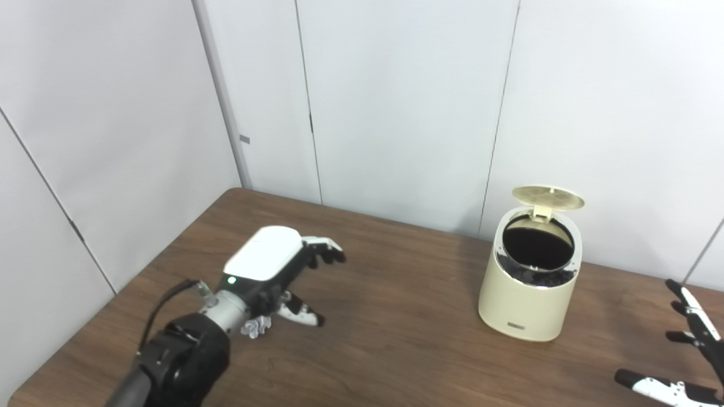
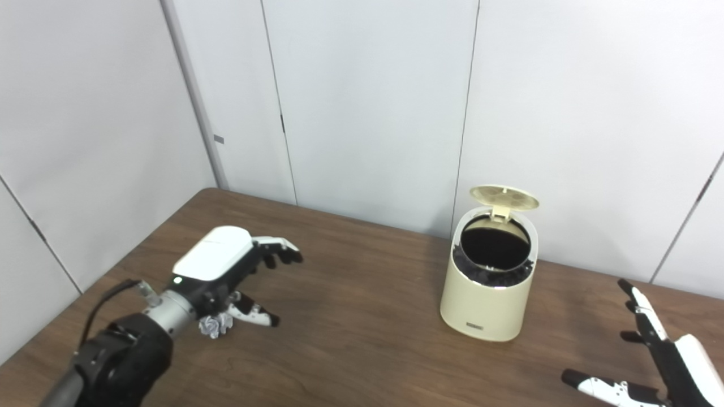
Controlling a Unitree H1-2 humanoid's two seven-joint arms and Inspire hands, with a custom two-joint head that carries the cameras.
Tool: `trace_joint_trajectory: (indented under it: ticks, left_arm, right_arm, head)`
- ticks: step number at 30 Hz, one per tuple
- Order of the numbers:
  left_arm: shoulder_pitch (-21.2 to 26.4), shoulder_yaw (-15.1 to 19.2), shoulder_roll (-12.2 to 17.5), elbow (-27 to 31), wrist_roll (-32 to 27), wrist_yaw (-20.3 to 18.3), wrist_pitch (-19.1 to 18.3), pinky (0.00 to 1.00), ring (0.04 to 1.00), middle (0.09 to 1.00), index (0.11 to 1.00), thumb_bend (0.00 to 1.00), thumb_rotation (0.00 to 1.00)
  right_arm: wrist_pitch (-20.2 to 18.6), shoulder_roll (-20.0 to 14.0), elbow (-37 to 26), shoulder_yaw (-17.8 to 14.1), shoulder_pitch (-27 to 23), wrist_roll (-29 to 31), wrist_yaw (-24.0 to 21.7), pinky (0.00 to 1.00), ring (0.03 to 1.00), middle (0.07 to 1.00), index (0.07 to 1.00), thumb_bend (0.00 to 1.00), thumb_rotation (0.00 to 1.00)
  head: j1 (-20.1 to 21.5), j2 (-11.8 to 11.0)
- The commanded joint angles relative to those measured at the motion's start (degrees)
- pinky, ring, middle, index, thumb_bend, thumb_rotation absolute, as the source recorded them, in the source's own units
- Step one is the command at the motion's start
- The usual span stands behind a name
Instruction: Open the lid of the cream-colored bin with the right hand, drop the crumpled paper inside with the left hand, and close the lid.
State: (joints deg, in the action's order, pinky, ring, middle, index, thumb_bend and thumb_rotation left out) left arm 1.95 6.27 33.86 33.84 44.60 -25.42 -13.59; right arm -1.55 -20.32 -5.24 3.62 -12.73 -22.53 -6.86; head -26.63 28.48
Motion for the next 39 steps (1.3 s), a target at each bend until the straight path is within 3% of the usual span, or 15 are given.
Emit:
trace_joint_trajectory:
  ticks: [1,4,9,12,18,29,39]
  left_arm:
    - [-0.07,1.67,2.84,2.15,2.65,-0.81,-0.78,0.48,0.619,0.705,0.712,0.87,0.00]
    - [-1.08,3.14,4.53,2.49,3.90,-2.55,-0.94,0.46,0.597,0.688,0.696,0.90,0.00]
    - [-2.76,5.06,8.10,4.12,6.83,-11.01,-4.77,0.53,0.654,0.721,0.730,0.91,0.09]
    - [-3.87,5.59,8.88,3.65,9.55,-12.19,-4.63,0.53,0.643,0.709,0.731,0.94,0.11]
    - [-6.20,7.76,7.79,-0.17,9.42,-7.51,-2.08,0.52,0.601,0.671,0.711,0.93,0.10]
    - [-6.05,7.14,6.29,-5.10,9.55,-6.44,-1.88,0.58,0.661,0.710,0.717,0.89,0.07]
    - [-5.06,4.92,5.22,-12.54,8.63,2.64,3.04,0.53,0.611,0.654,0.678,0.87,0.07]
  right_arm:
    - [1.94,-0.97,-1.57,-0.76,-2.27,0.36,0.56,0.74,0.933,0.998,1.000,0.89,0.51]
    - [2.13,-1.14,-1.63,-0.89,-2.44,0.76,0.54,0.71,0.919,0.989,1.000,0.89,0.52]
    - [2.65,-1.37,-1.84,-0.87,-2.51,0.88,0.75,0.69,0.900,0.976,0.994,0.89,0.52]
    - [3.10,-1.37,-1.71,-0.79,-2.52,0.68,0.97,0.70,0.904,0.982,0.996,0.89,0.53]
    - [2.41,-1.26,-2.15,-0.91,-2.39,0.68,0.61,0.72,0.914,0.983,0.996,0.89,0.53]
    - [2.01,-1.13,-2.52,-1.01,-1.96,1.07,0.34,0.65,0.904,0.981,0.993,0.89,0.53]
    - [2.54,-1.15,-2.11,-0.84,-1.56,0.81,0.53,0.59,0.906,0.993,1.000,0.90,0.54]
  head:
    - [0.05,0.06]
    - [-0.23,0.58]
    - [-0.76,0.70]
    - [-0.76,0.70]
    - [-0.64,0.96]
    - [-0.44,1.30]
    - [-0.31,1.68]
